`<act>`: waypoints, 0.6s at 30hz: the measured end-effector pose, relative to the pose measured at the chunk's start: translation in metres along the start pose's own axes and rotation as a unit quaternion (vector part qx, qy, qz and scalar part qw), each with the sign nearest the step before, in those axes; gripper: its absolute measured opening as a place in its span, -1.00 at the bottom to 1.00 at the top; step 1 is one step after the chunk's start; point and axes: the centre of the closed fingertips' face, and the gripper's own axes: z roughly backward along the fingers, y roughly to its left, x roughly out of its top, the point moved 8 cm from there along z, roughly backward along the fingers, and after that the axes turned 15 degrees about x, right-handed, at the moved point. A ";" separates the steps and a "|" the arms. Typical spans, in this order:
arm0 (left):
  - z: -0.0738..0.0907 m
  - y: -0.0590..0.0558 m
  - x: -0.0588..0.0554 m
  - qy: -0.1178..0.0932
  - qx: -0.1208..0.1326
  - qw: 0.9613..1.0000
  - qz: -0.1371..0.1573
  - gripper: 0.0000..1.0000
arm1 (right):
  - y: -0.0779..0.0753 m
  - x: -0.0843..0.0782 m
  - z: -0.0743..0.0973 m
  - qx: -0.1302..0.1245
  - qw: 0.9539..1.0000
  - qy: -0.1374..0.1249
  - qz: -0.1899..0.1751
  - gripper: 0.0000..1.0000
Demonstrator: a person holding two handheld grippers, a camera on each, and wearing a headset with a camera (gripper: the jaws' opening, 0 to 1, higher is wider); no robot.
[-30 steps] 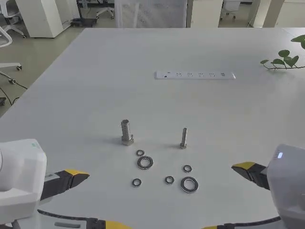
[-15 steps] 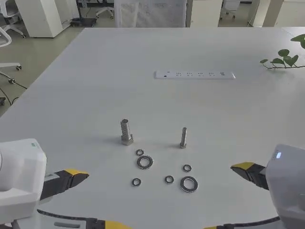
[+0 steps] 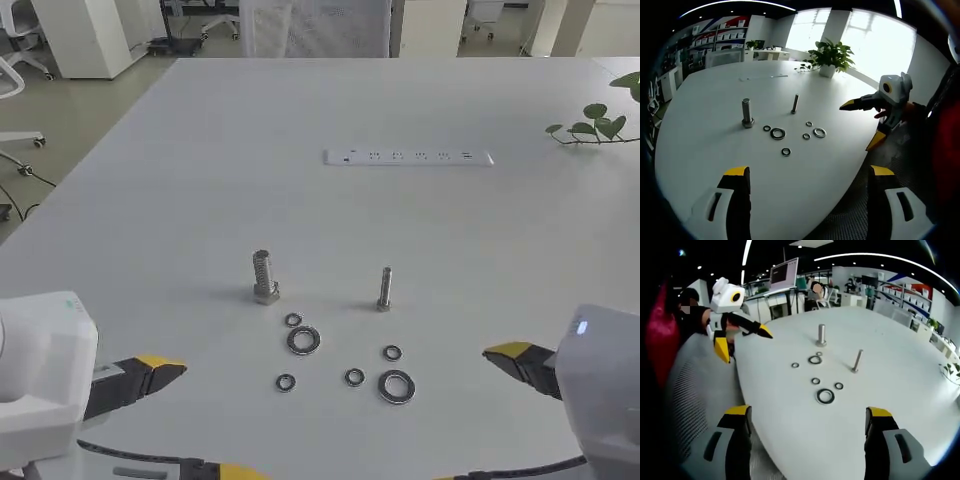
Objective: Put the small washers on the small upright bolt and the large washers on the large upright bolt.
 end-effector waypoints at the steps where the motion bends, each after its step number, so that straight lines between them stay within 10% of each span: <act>1: 0.000 0.000 0.000 -0.001 0.000 1.000 0.000 0.96 | 0.000 0.000 0.000 0.000 1.000 0.000 0.000 0.91; 18: 0.001 0.000 0.001 -0.002 -0.002 1.000 -0.001 0.94 | 0.002 0.003 0.002 0.001 1.000 0.012 0.007 0.83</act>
